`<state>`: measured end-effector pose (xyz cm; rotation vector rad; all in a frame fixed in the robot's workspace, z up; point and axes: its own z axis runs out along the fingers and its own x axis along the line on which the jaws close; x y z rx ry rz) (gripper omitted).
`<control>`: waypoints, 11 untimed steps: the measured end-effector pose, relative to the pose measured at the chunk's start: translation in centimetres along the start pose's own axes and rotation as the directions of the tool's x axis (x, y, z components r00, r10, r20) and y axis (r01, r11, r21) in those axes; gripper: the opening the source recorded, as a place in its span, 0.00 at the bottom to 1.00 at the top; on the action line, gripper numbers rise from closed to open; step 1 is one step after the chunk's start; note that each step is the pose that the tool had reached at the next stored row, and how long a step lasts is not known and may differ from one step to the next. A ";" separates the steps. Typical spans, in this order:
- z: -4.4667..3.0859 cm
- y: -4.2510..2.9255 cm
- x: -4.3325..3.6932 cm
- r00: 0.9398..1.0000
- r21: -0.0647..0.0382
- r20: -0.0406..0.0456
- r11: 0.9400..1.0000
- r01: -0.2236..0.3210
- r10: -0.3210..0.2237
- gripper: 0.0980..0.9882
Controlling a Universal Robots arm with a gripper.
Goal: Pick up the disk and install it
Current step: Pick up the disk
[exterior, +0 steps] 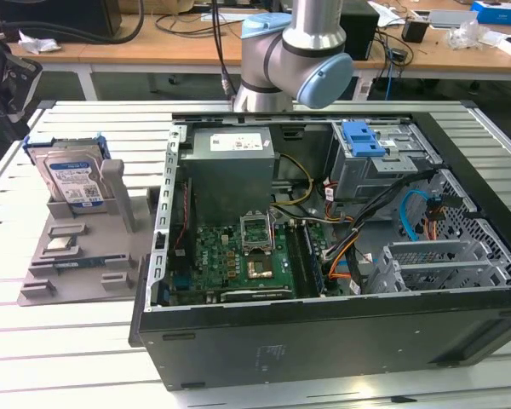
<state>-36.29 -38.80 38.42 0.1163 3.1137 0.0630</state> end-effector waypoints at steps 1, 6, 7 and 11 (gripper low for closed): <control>0.00 0.00 0.00 1.000 0.000 0.000 1.000 0.001 -0.001 0.01; 0.00 0.02 0.00 0.988 -0.004 -0.006 0.988 0.154 -0.154 0.01; 0.00 0.02 0.00 0.984 -0.005 -0.007 0.984 0.179 -0.179 0.01; 0.00 0.03 0.00 0.957 -0.009 -0.011 0.957 0.290 -0.290 0.01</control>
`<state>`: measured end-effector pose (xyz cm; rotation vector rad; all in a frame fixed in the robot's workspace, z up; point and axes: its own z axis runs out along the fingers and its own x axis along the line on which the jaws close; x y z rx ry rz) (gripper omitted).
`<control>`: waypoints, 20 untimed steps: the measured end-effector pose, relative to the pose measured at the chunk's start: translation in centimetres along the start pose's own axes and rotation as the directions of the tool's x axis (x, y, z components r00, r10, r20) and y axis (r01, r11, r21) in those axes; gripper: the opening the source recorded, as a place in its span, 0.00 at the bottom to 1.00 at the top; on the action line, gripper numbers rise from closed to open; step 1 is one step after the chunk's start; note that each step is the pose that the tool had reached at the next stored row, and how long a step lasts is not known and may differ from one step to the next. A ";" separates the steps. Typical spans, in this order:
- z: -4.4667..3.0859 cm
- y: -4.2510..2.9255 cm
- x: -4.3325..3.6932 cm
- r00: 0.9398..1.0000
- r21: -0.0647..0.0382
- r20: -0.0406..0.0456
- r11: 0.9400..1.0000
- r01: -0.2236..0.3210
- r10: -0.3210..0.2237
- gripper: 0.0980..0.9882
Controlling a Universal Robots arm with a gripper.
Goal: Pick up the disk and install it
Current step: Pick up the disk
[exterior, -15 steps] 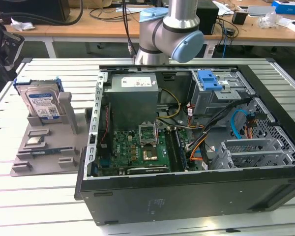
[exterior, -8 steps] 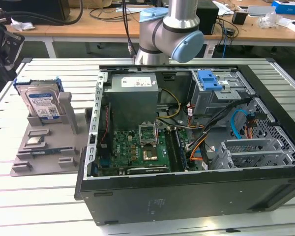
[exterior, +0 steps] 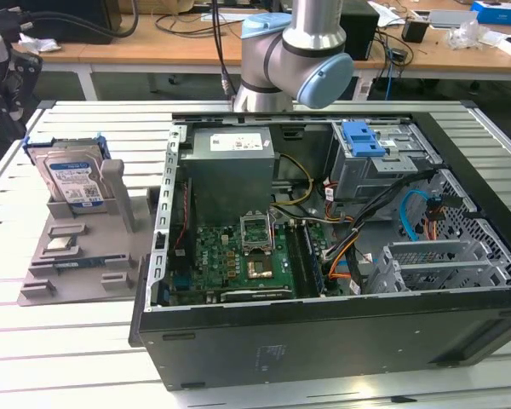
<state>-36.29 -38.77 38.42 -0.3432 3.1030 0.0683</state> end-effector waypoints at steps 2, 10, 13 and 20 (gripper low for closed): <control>0.00 0.00 0.00 0.999 -0.001 -0.002 0.999 0.045 -0.045 0.01; 0.00 0.00 0.00 0.989 -0.004 -0.006 0.989 0.147 -0.147 0.01; 0.00 0.00 0.00 0.981 -0.005 -0.008 0.981 0.195 -0.195 0.01; 0.00 0.00 0.00 0.949 -0.009 -0.012 0.949 0.314 -0.314 0.01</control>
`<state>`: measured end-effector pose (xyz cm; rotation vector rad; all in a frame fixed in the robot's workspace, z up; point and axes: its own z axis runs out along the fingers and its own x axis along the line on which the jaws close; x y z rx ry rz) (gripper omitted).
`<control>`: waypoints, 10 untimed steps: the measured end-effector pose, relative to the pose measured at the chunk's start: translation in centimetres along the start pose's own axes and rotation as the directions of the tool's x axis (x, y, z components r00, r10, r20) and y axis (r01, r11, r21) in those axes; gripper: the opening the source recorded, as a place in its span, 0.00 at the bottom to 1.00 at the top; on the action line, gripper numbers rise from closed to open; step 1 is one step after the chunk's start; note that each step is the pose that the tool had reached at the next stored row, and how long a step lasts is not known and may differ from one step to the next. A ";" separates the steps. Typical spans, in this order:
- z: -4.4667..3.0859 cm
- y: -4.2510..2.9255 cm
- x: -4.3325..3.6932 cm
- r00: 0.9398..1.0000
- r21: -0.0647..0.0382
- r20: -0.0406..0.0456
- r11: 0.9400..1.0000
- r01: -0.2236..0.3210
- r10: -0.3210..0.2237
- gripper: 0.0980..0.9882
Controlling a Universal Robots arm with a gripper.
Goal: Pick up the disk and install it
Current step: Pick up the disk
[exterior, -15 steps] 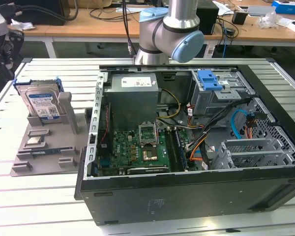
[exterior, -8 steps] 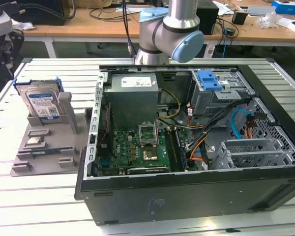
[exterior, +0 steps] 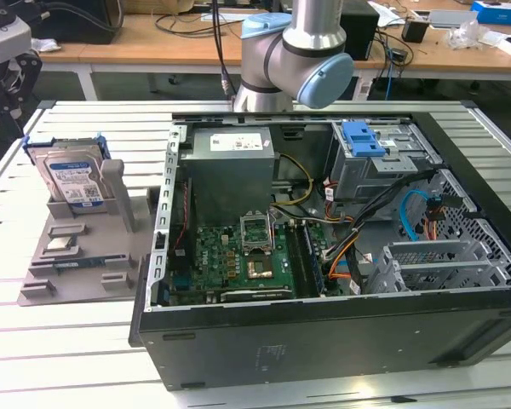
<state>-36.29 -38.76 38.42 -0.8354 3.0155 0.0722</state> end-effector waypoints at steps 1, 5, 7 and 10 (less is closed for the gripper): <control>0.00 0.00 0.00 1.000 0.000 -0.001 1.000 0.012 -0.012 0.01; 0.00 0.00 0.00 0.997 -0.002 -0.003 0.997 0.073 -0.073 0.01; 0.00 0.00 0.00 0.994 -0.003 -0.004 0.994 0.106 -0.106 0.01; 0.00 0.00 0.00 0.990 -0.004 -0.006 0.990 0.140 -0.140 0.01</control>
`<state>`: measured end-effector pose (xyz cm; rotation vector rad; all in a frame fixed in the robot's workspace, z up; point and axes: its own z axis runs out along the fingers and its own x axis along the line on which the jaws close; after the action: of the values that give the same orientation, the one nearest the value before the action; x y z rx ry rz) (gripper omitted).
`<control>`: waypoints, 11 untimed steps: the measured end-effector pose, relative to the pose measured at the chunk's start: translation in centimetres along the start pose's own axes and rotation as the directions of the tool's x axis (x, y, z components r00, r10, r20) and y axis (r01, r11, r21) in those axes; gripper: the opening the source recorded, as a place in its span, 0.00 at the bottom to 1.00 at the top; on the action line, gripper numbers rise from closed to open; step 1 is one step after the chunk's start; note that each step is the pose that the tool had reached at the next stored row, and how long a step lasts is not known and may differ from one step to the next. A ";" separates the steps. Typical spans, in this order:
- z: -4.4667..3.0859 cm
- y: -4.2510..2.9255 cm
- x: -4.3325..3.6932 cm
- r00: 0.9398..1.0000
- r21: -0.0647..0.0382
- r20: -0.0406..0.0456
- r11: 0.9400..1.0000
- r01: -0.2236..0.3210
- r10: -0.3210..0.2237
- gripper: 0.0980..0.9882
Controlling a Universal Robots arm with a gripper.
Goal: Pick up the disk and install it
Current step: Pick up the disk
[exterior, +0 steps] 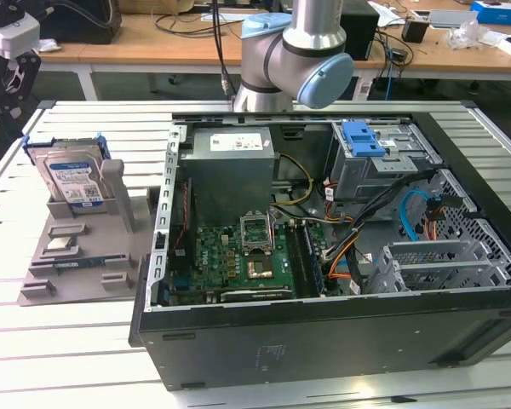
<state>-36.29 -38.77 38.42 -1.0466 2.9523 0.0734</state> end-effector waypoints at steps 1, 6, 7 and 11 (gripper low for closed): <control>0.00 0.00 0.00 1.000 0.000 -0.001 1.000 0.018 -0.018 0.01; 0.00 0.00 0.00 0.996 -0.002 -0.004 0.996 0.092 -0.092 0.01; 0.00 0.00 0.00 0.995 -0.003 -0.004 0.995 0.102 -0.102 0.01; 0.00 0.00 0.00 0.988 -0.004 -0.006 0.988 0.151 -0.151 0.01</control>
<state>-36.29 -38.77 38.42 -1.2694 2.8674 0.0743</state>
